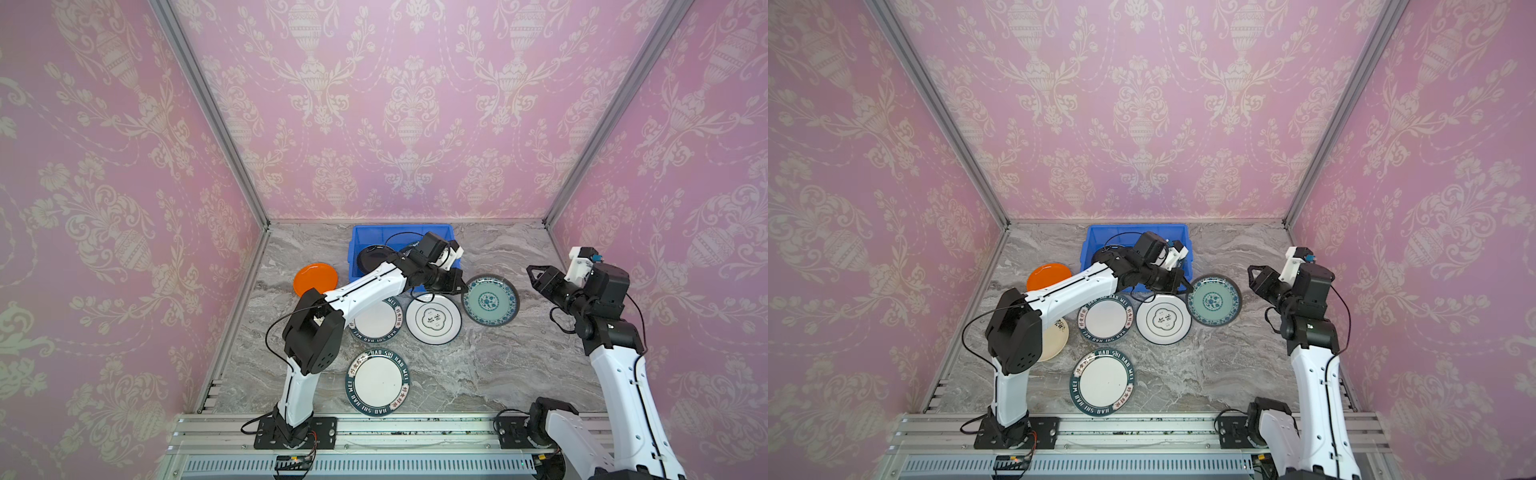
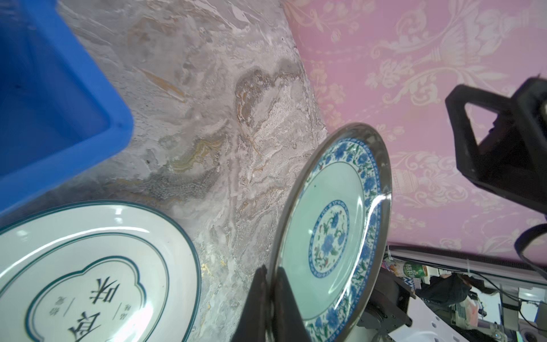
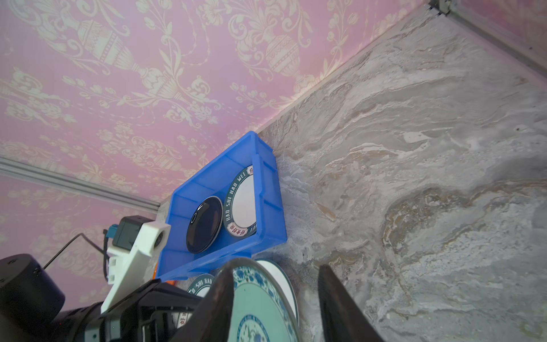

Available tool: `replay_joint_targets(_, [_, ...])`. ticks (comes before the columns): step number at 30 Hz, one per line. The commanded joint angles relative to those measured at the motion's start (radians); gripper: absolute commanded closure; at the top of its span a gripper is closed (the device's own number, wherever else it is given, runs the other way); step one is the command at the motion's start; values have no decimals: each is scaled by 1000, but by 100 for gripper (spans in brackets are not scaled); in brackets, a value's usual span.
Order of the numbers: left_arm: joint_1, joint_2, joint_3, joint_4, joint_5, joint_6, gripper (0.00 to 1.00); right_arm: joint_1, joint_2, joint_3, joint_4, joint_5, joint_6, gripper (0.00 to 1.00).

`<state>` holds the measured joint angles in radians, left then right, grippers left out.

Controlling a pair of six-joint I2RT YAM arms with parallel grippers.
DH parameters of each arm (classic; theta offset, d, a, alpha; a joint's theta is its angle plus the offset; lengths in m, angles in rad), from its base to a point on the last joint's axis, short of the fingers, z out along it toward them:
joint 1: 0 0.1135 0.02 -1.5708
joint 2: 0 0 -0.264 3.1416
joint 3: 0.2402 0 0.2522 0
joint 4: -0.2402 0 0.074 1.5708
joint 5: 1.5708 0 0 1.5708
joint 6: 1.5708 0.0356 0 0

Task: Place the plates into the plastic bin on the countertop
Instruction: 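Lift the blue-floral plate with the right gripper and carry it over the bin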

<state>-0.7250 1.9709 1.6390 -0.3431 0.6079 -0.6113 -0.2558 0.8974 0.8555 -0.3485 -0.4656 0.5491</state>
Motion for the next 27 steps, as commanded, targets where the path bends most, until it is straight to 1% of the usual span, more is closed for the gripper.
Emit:
replay_joint_targets(1, [56,-63,-87,88,41,-57,100,-2,18,-39,52,-172,35,60])
replay_joint_targets(4, [92,-99,-128,108,38,-64,100,12,42,-84,111,-241,92,64])
replay_joint_targets(7, [110,-117,-143,116,38,-61,100,50,65,-106,135,-254,99,68])
replay_joint_targets(13, [118,-122,-149,122,43,-56,100,153,142,-106,140,-218,81,68])
replay_joint_targets(20, [122,-135,-159,126,49,-51,100,197,203,-96,157,-182,74,69])
replay_joint_targets(22, [124,-137,-159,123,49,-47,100,199,219,-96,171,-182,81,78])
replay_joint_targets(24, [127,-136,-159,124,51,-48,100,203,231,-95,186,-182,87,82])
replay_joint_targets(27, [131,-136,-160,130,58,-53,100,208,254,-90,207,-188,96,99])
